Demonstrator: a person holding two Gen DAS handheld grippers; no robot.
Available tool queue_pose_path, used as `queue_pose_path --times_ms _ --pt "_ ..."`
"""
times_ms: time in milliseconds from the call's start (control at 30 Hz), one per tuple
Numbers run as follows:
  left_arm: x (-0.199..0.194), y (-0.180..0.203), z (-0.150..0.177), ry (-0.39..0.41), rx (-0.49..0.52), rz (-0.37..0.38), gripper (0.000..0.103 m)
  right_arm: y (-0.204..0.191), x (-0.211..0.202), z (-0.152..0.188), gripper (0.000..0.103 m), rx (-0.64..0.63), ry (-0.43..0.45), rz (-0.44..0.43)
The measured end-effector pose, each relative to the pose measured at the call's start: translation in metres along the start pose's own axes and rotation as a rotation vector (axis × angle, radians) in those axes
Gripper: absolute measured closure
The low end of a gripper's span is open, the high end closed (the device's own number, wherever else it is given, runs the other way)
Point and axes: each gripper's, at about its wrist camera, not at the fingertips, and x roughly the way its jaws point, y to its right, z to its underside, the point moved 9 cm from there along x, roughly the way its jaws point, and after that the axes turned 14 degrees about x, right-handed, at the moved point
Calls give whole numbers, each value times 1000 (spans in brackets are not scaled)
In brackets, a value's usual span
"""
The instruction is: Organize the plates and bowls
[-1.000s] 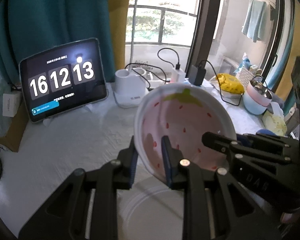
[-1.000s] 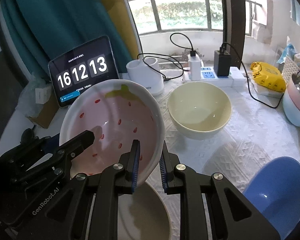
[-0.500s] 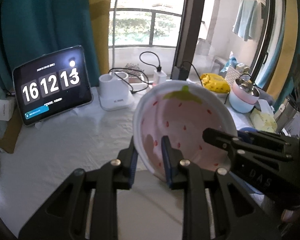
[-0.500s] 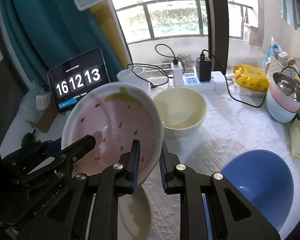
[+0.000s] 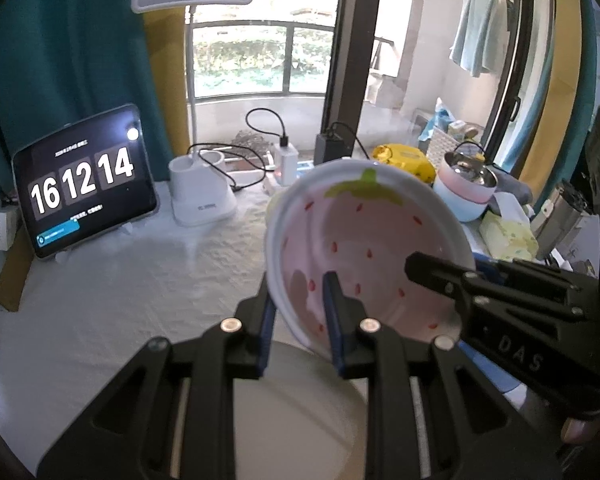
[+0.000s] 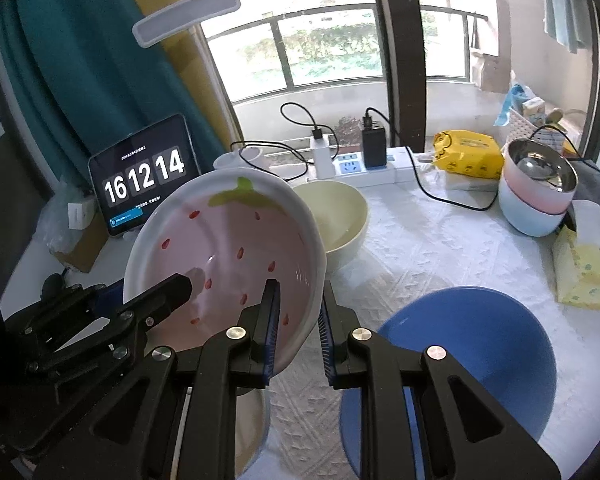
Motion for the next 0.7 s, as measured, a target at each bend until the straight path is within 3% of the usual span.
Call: queue_pose_path --times_ms 700 --pt "1 68 -10 -11 53 45 79 60 -38 0 83 60 34 16"
